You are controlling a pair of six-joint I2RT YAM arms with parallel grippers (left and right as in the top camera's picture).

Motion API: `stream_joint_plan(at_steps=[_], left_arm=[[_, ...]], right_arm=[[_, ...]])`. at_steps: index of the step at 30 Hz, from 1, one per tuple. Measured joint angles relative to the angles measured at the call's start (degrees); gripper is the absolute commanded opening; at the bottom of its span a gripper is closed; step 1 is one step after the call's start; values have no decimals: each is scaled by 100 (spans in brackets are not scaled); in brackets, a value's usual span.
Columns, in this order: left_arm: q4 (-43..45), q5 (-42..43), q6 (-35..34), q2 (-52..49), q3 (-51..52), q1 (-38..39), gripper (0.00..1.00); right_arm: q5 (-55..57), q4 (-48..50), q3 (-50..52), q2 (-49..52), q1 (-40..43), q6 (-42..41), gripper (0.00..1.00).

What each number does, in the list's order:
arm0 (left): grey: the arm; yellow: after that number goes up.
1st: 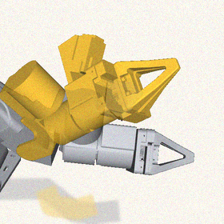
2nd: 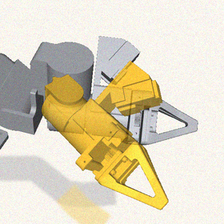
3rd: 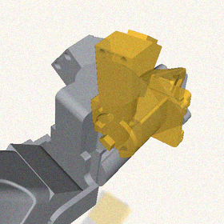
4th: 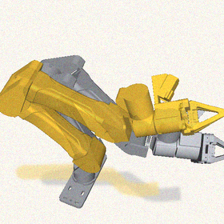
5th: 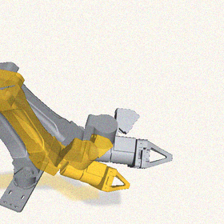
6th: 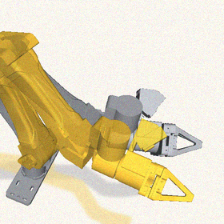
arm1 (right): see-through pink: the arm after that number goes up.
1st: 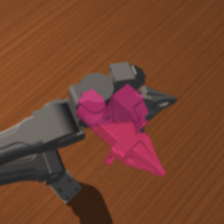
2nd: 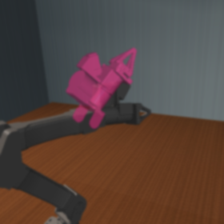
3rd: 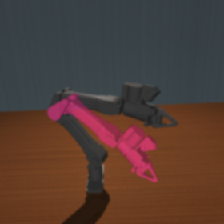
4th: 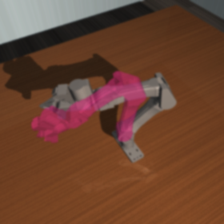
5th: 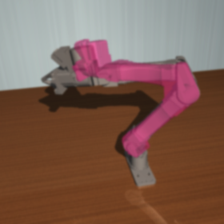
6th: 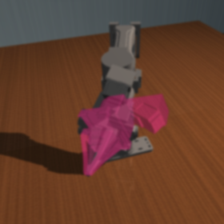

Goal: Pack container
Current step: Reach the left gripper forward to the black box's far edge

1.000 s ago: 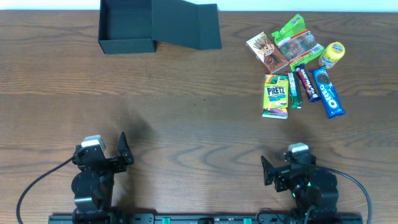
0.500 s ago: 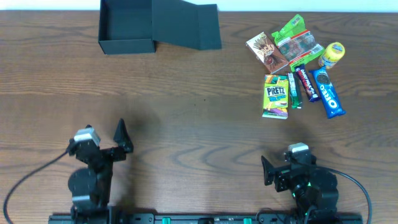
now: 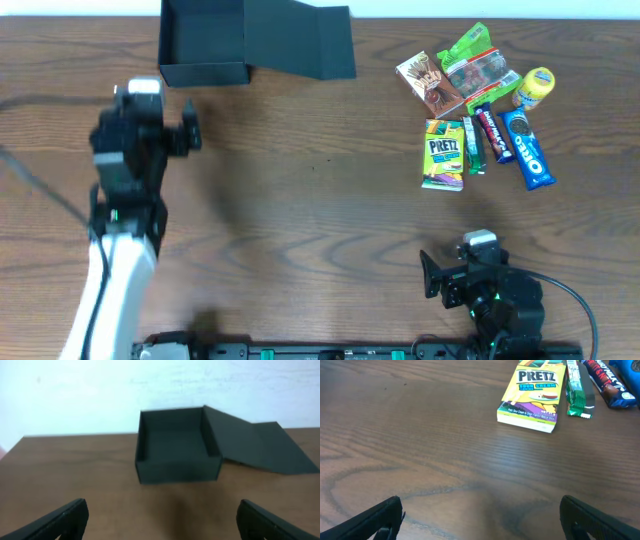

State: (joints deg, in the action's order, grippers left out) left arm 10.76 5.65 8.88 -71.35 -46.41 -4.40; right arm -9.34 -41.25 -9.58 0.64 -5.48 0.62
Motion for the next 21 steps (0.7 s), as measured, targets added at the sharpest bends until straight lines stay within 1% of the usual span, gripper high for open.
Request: stream_joint_plan(at_steps=[5,8,10,14,21], left_arm=[[-35,293,166,-1637,-1491,0,96],[-297,481,190,-2625,-2463,2,95],[-612,555,175,-3193,-3088,0,95],[-1405,686,94,-4660,-4874,0,96],[-2553,813,-275,-6424,-7486,0,96]], right_arm=[[0,-2,2,2,0,2,99],[0,-4,0,-2,0,2,99],[0,-4,2,-2,0,0,99],[0,-4,2,-2,0,0,99],[0,-4,0,-2,0,0,99]])
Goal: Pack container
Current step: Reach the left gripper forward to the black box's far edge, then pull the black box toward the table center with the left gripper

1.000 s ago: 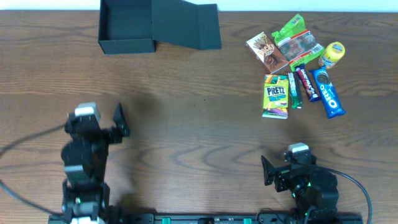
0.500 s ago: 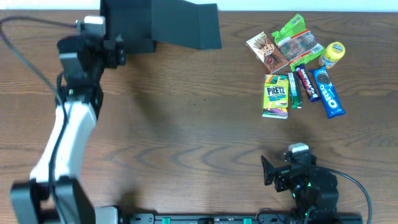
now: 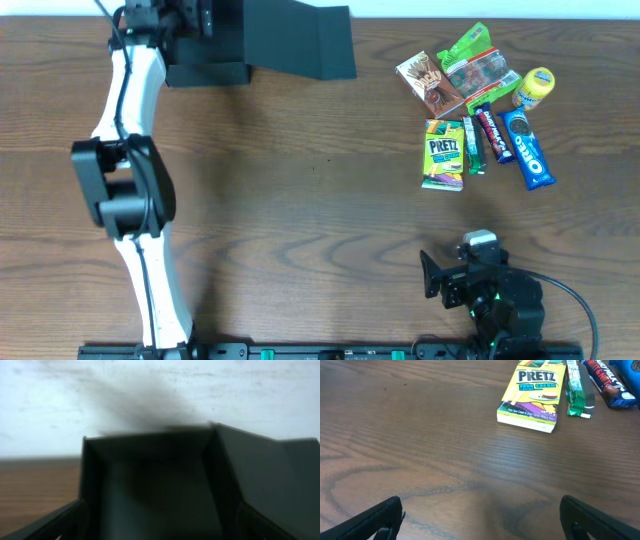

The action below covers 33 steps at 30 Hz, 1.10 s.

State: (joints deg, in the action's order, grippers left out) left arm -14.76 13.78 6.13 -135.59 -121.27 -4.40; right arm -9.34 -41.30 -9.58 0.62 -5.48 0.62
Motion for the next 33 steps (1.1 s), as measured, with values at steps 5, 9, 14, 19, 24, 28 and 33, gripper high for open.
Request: stream_joint_plan(at_steps=[5,9,14,19,24,28,33], left_arm=[[-573,146,-232,-820,-1095,0,95],[-1040,262,-321,-1010,-1185,0,95],[-1884,306,-337,-1027,-1261,2,95],[-2540,339,-334,-1027,-1325,68,95],[-2852,345,-308,-1027,-1351,192,95],[-3237,369,-289,-1027,-1373,238,96],[-3904,407,-315,-1027,-1386,238,95]], right_arm=[[0,2,0,0,0,0,99],[0,0,0,0,0,0,99],[0,0,0,0,0,0,99],[0,0,2,0,0,0,99],[0,2,0,0,0,0,99],[0,2,0,0,0,2,99],[0,2,0,0,0,2,99]])
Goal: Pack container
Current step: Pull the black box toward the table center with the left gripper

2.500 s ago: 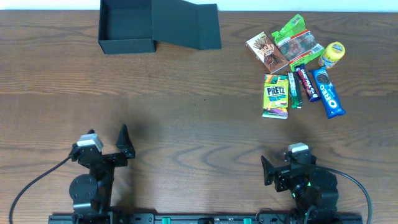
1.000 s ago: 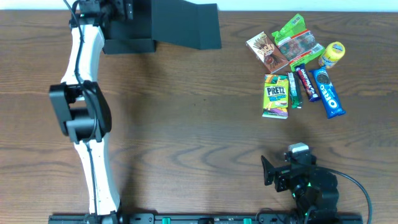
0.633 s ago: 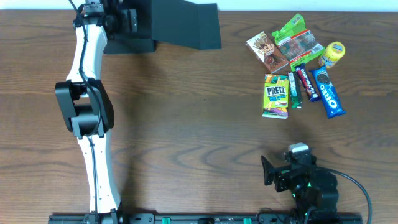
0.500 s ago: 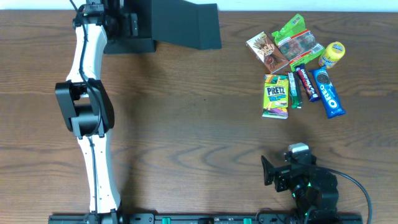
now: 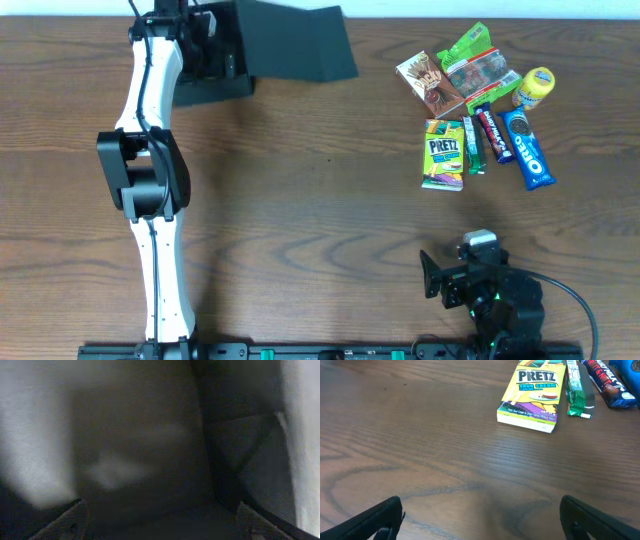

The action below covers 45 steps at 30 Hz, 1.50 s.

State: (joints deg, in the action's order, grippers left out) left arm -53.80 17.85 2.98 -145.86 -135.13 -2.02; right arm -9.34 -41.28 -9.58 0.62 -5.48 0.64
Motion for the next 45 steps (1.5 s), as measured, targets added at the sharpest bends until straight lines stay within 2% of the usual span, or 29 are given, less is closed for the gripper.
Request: stream_joint_plan(at_steps=[7,14,20,24,27,32,38,45], left_arm=[[-1016,48,-22,0,0,125,95],[-2444,127,-22,0,0,658,95],[-2861,129,-22,0,-90,859,95],[-2872,15,-17,0,-765,855,95],[-2785,-385,111,50,-1486,850,96],[-2065,-1204,501,492,-2177,846,95],[-1779,-1665,925,673,-2247,684,95],[-1786,-1692,1145,669,-2245,175,95]], right_arm=[[0,-2,2,0,0,-2,99],[0,0,0,0,0,-2,99],[0,0,2,0,0,-2,99],[2,0,0,0,0,-2,99],[0,0,0,0,0,0,99],[0,0,0,0,0,-2,99],[0,0,2,0,0,-2,99],[0,0,0,0,0,-2,99]])
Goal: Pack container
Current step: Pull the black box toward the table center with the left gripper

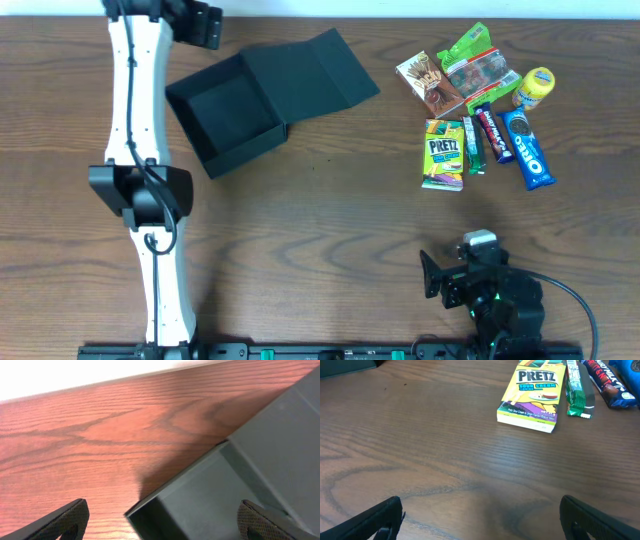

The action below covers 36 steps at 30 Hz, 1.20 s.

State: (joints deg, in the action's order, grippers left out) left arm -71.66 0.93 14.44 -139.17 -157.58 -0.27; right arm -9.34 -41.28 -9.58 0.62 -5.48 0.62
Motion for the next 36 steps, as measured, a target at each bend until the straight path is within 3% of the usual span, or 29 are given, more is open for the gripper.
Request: stream_joint_plan(at_steps=[6,9,15,17,22,31,36], left_arm=[[9,103,168,0,79,-295,100],[195,221,232,0,361,-380,90],[1296,645,-74,0,1281,-640,97],[1696,796,-328,-2,1652,-776,86],[2387,883,-925,-2,2124,-824,74],[2444,901,-1408,-2,2758,-809,64],[2433,903,-1467,-2,2975,-813,52]], right_arm=[[0,0,2,0,0,0,99],[0,0,2,0,0,2,99],[0,2,0,0,0,0,99],[0,0,2,2,0,2,99],[0,-2,0,0,0,0,99],[0,-2,2,0,0,2,99],[0,0,0,0,0,0,99]])
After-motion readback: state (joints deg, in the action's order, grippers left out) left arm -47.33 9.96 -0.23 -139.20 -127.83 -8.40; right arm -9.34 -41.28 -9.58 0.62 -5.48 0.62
